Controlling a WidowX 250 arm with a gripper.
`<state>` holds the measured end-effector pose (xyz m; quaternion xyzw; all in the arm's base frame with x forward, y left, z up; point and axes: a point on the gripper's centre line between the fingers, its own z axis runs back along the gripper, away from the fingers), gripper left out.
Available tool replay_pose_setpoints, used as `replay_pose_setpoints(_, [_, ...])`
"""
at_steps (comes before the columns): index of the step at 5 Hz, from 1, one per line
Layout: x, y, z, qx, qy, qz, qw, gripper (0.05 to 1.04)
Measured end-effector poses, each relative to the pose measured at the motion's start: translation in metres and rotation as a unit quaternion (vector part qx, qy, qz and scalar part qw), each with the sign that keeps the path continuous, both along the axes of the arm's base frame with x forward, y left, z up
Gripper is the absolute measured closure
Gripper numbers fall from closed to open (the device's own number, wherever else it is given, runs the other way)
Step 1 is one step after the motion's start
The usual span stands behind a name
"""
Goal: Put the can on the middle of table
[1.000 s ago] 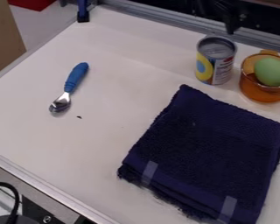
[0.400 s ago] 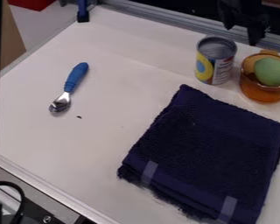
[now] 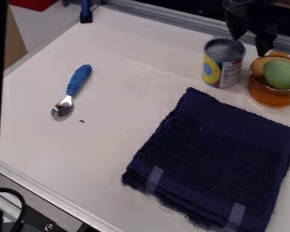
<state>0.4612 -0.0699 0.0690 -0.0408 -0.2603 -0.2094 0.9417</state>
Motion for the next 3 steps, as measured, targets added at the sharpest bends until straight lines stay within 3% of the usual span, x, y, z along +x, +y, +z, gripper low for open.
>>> replay_pose_setpoints(3, [-0.022,0.023,-0.009,0.001,0.016,-0.007,0.9999,0.085])
